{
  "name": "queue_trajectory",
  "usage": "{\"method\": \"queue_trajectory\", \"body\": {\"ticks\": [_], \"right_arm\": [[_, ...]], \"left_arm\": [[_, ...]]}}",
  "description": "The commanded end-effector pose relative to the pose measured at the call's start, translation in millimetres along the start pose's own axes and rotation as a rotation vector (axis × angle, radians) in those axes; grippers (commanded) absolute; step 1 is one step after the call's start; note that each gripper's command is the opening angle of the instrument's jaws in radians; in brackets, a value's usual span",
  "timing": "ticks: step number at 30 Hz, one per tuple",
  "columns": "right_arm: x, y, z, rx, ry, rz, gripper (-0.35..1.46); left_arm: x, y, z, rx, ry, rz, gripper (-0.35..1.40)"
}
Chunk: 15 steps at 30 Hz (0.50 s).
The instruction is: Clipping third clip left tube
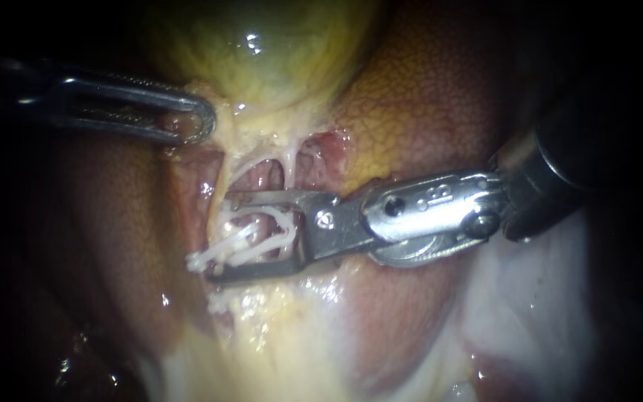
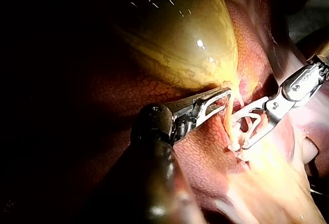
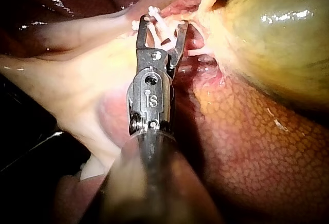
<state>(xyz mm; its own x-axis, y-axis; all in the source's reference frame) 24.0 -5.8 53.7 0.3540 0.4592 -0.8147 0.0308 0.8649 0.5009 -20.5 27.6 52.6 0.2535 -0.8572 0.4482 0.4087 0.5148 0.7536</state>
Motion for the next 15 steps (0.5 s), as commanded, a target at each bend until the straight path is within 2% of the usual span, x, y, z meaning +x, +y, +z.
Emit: {"method": "queue_trajectory", "body": {"ticks": [1, 7, 15], "right_arm": [[0.0, 0.0, 0.0, 0.000, 0.000, 0.000, 0.43], [0.2, -0.5, -1.0, 0.007, 0.007, 0.012, 0.44], [0.5, -0.9, -4.4, 0.020, 0.015, 0.014, 0.44]], "left_arm": [[0.0, 0.0, 0.0, 0.000, 0.000, 0.000, -0.35], [0.0, 0.3, -0.2, 0.002, 0.001, 0.001, -0.35], [0.1, 0.8, -0.4, -0.001, 0.000, 0.002, -0.35]]}}
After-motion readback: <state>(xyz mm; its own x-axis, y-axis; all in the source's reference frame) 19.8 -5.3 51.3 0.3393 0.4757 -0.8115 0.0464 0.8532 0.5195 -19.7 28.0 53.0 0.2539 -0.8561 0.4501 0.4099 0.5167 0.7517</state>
